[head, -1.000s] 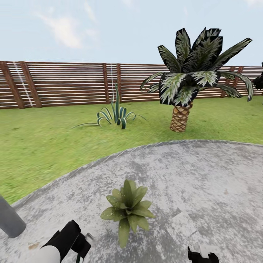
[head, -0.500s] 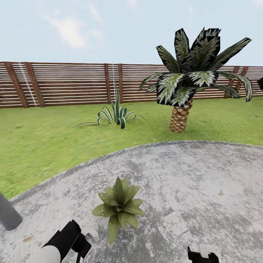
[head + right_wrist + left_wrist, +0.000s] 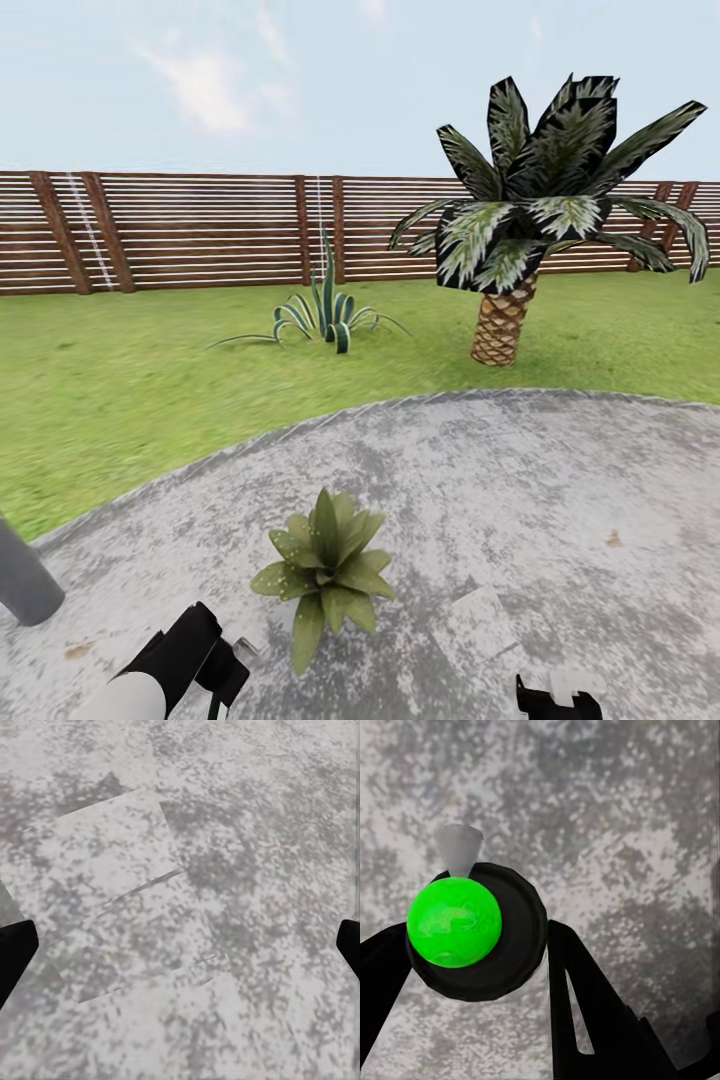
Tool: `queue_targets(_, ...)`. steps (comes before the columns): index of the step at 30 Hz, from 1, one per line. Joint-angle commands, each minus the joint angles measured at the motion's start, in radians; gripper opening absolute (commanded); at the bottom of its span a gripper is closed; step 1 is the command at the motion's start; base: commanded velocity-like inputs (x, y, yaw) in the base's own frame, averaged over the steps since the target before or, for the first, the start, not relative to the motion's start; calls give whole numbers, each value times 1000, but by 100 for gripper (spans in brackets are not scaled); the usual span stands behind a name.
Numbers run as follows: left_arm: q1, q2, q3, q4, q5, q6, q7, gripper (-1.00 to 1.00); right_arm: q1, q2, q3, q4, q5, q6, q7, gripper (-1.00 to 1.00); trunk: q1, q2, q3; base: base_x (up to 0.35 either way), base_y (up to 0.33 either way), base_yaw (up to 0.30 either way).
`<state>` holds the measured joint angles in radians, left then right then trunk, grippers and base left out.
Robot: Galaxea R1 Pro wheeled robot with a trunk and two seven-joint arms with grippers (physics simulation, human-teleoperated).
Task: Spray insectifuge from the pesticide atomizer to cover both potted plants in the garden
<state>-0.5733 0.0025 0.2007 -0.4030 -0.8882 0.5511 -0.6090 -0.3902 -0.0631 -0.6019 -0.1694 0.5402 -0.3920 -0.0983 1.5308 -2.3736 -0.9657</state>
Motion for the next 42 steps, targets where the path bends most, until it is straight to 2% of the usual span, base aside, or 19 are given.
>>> queue_targets(1,0,-1,8,-2,-8,4,-8,-100,-1,0,-6,2,11,-4,-4,100,0,0,-1,196,-210,0)
queue_targets(8,0,-1,5,-2,-8,4,-8,-100,-1,2,-6,2,10,-4,-6,100,0,0,-1,11,-199,168)
queue_targets(17,0,0,3,-1,-9,4,-8,-100,-1,2,-6,3,10,-4,-6,100,0,0,-1,-7,-12,273)
queue_targets(22,0,0,0,1,-14,4,-8,-100,-1,2,-6,3,10,-5,-6,100,0,0,-1,0,0,58)
queue_targets(35,0,0,0,-1,-18,5,-7,-100,-1,3,-6,4,10,-5,-6,100,0,0,-1,-4,-260,225)
queue_targets(42,0,1,3,-2,-18,6,-6,-100,-1,4,-6,4,10,-5,-5,100,0,0,-1,-165,-156,206)
